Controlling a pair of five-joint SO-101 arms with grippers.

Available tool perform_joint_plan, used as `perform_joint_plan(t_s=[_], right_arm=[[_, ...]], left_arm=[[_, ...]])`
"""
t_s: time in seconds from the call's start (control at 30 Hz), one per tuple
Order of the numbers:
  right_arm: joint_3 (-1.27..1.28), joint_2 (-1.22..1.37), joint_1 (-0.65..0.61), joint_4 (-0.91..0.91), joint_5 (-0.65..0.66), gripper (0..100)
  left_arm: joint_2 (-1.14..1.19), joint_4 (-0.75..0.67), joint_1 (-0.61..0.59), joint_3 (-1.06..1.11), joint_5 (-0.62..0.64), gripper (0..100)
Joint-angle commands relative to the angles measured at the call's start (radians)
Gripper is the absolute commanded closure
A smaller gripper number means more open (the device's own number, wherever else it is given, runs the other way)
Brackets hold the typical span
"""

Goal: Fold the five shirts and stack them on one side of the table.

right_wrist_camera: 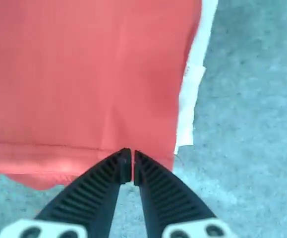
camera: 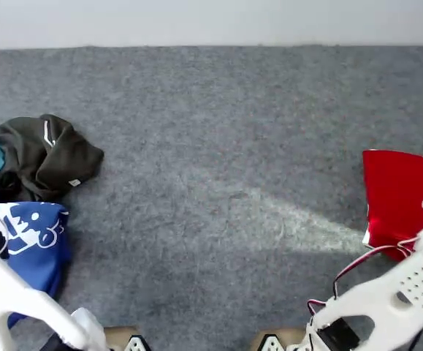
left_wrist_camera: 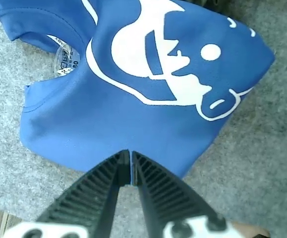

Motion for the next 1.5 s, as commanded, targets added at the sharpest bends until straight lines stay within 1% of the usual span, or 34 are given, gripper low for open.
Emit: perform_joint_plan(t_s=[0.0,0.1,0.2,0.37,0.5,0.57,0.63,0.7,0.77,0.83,0.93,1.03,1.13,1.2,1.33,1.4,1.47], right_arm=[[-0.040,0.031,-0.012,0.002,0.011,99.0],[-0.044,0.122,0.027,-0.027,0.011,99.0],[-0.046,0.173,0.061,-0.010,0.012,99.0],[-0.109,0.101,0.084,0.042,0.009,99.0],[-0.126,-0.035,0.067,0.045,0.006,99.0],[-0.094,-0.110,0.050,0.045,0.005,99.0],[-0.028,-0.203,0.036,0.045,-0.015,99.0],[0.080,-0.312,0.024,0.045,-0.040,99.0],[0.221,-0.430,0.010,0.045,-0.043,99.0],[0.381,-0.545,-0.004,0.045,-0.043,99.0],[0.608,-0.714,-0.041,0.044,-0.043,99.0],[0.798,-0.857,-0.088,0.042,-0.043,99.0],[0.948,-0.969,-0.131,0.041,-0.043,99.0],[1.028,-1.029,-0.157,0.041,-0.044,99.0],[1.140,-1.101,-0.188,0.041,-0.044,99.0],[1.168,-1.116,-0.188,0.041,-0.044,99.0],[1.185,-1.121,-0.186,0.041,-0.044,99.0]], left_arm=[[-0.029,0.006,-0.002,-0.013,0.002,98],[-0.031,0.023,-0.002,-0.015,0.005,98],[-0.031,0.058,-0.002,-0.058,0.005,98],[-0.029,0.080,0.000,-0.202,0.005,98],[-0.021,0.083,0.026,-0.245,-0.003,98],[-0.021,0.112,0.057,-0.223,-0.069,94],[-0.020,0.124,0.091,-0.163,-0.143,85],[-0.020,0.120,0.109,-0.096,-0.146,79],[-0.020,0.081,0.110,-0.025,-0.152,77],[-0.018,0.035,0.109,0.054,-0.206,75],[0.009,-0.061,0.109,0.177,-0.276,75],[0.081,-0.161,0.106,0.239,-0.295,75],[0.199,-0.239,0.106,0.240,-0.285,75],[0.295,-0.293,0.104,0.236,-0.242,76],[0.477,-0.311,0.110,0.193,-0.215,76],[0.545,-0.351,0.109,0.160,-0.170,80],[0.585,-0.381,0.106,0.127,-0.141,87]])
